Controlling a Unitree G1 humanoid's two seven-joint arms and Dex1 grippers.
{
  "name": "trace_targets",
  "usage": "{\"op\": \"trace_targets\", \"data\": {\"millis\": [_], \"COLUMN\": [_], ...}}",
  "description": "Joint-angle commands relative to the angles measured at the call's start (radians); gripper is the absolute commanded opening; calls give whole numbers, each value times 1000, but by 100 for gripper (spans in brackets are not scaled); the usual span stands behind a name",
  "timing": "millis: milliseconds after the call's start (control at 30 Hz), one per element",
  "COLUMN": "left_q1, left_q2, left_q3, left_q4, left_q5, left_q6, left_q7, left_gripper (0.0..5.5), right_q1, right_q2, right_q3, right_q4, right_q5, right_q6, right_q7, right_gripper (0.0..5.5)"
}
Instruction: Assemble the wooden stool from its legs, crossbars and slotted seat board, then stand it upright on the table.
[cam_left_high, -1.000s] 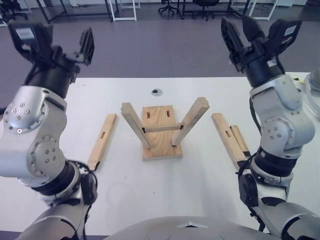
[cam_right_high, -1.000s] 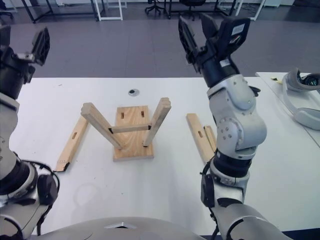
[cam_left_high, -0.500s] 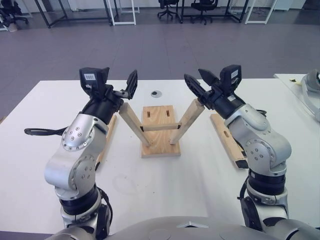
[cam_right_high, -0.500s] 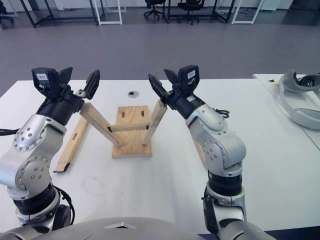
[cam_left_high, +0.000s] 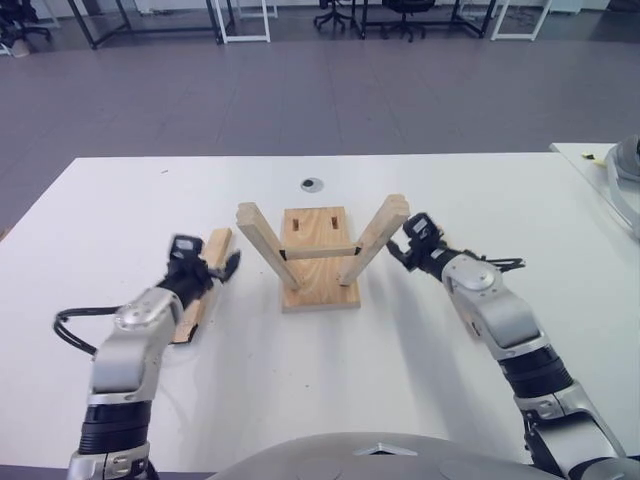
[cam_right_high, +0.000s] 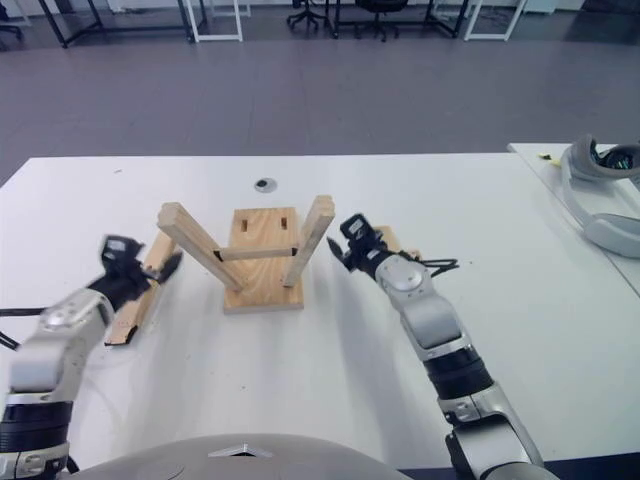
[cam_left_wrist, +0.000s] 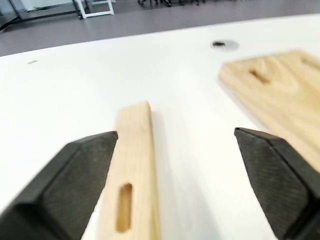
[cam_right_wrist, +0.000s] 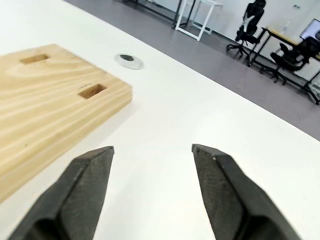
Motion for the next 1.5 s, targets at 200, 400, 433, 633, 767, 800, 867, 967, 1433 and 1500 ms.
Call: {"op": "trace_targets", "data": {"millis": [200, 400, 433, 633, 767, 800, 867, 967, 1433, 1500], "left_q1": [-75, -94, -105, -194, -239, -235, -197, -67, 136, 73], "left_q2": [-22, -53, -59, -89, -44, -18, 27, 64, 199, 130], "left_q3": [-176, -219, -223, -215, -138, -105, -48, -9, -227, -251], "left_q4": [273, 318, 331, 432, 527, 528, 480, 285, -337, -267], "left_q5": [122, 133, 132, 118, 109, 104, 92, 85, 234, 228], "left_q6": [-284, -400, -414, -521, -600, -611, -604, -524, 12, -8], "left_q7": [-154, -213, -222, -259, -256, -253, -251, -235, -269, -242], "left_gripper": [431, 431, 431, 431, 431, 431, 431, 431, 431, 431], "right_q1": [15, 6, 8, 60, 70, 62, 32, -54, -417, -413], "right_q2": [-104, -117, -112, -106, -230, -276, -321, -297, -37, -53], "right_q3": [170, 181, 178, 160, 39, -3, -75, -96, 122, 119], "right_q4": [23, -121, -137, -254, -243, -217, -156, 15, 921, 929], "right_q5": [-175, -113, -96, 32, 62, 67, 84, 19, -467, -455], "right_q6": [-151, -179, -184, -157, -178, -199, -234, -350, -674, -707], "right_q7": [239, 431, 454, 590, 655, 680, 708, 657, 187, 238], "right_gripper": [292, 292, 292, 292, 292, 292, 292, 292, 292, 292]}}
